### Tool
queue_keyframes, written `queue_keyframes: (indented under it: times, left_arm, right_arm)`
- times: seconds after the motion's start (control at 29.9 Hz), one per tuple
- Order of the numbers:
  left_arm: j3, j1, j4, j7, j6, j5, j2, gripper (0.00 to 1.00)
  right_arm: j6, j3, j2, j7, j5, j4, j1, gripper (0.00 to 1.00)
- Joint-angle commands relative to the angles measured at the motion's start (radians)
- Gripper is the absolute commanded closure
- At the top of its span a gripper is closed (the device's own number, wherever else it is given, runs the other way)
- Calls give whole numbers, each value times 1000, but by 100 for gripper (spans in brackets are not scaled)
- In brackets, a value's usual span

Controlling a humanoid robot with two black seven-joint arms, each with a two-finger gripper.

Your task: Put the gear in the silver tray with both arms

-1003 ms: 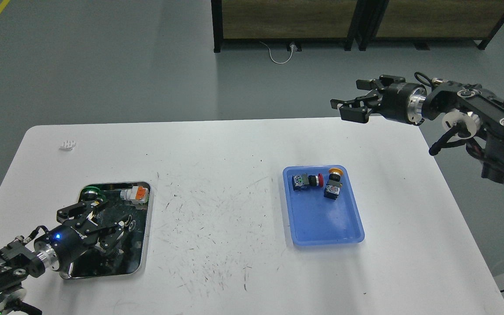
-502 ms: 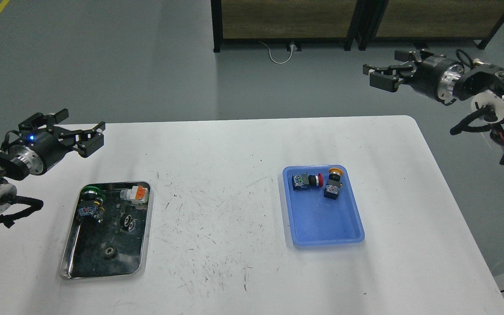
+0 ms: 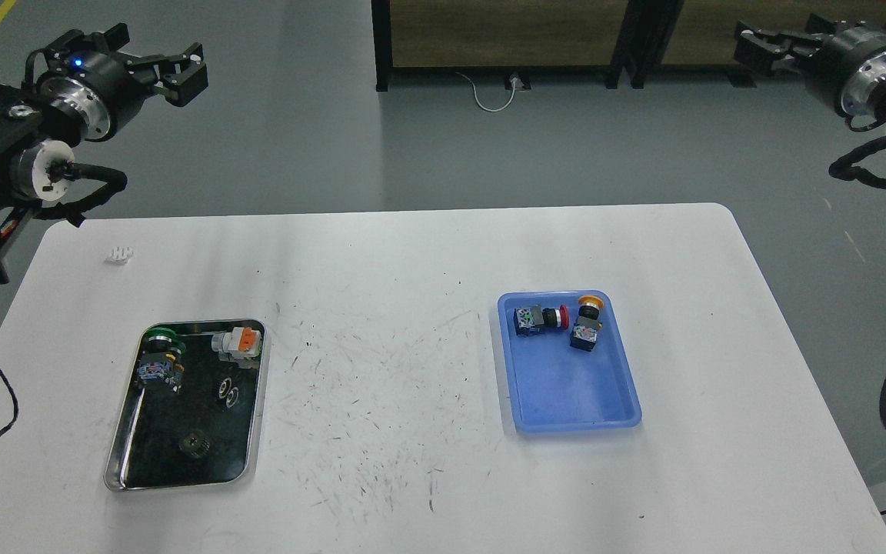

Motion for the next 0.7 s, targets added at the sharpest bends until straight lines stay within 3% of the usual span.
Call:
queue_keyframes:
  times: [0.0,0.1,0.67]
  left_arm:
    - [-1,-33,9,-22,10,0,-6,7]
    - [-1,-48,8,-43,21,-2,-13,7]
    - [-2,-79,-15,-32,40,-2,-29,3]
  right_arm:
    - [-7,34,-1,17,0,-20,8,2]
    - [-8,61,-3,28,0,-20,9,3]
    - [-82,69,-34,14,2,4,52,1]
